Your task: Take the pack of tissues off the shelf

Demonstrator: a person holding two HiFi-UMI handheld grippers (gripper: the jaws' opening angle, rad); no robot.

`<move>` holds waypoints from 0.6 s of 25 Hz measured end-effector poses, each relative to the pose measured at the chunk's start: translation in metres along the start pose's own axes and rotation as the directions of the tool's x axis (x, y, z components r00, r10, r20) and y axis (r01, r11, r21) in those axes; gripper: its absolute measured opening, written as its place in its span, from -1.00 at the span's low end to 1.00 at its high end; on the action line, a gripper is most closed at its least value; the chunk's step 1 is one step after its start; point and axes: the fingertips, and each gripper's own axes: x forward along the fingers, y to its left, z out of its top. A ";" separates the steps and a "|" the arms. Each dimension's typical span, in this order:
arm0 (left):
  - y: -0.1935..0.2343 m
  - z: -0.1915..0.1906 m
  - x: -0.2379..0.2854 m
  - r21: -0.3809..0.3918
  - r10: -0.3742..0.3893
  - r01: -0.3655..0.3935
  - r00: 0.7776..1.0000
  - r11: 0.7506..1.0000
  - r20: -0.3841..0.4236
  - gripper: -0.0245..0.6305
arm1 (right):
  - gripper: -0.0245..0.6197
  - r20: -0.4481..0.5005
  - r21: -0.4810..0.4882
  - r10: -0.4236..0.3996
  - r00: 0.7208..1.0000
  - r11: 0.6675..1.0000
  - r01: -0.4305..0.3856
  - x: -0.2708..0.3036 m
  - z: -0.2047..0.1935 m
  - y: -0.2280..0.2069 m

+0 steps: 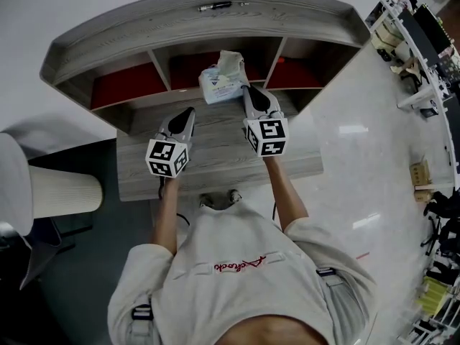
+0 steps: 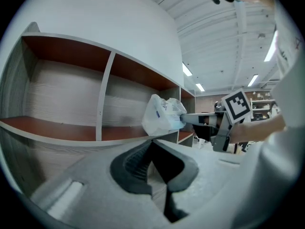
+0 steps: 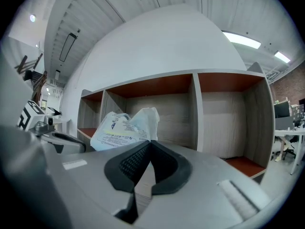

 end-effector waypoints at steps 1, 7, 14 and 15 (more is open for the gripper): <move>-0.002 0.000 -0.001 0.001 0.001 -0.001 1.000 1.000 0.000 -0.93 | -0.90 0.003 0.002 0.001 1.000 1.000 -0.001 -0.004 0.000 0.001; -0.017 0.000 -0.009 0.007 0.003 -0.003 1.000 1.000 0.006 -0.93 | -0.90 0.018 0.008 0.018 1.000 1.000 -0.018 -0.031 -0.002 0.008; -0.031 -0.005 -0.018 0.003 0.015 -0.015 1.000 1.000 0.003 -0.93 | -0.90 0.023 0.008 0.036 0.999 0.999 -0.036 -0.056 -0.007 0.011; -0.032 -0.005 -0.018 0.002 0.021 -0.021 1.000 1.000 0.003 -0.93 | -0.90 0.023 0.009 0.041 0.999 0.999 -0.041 -0.058 -0.007 0.011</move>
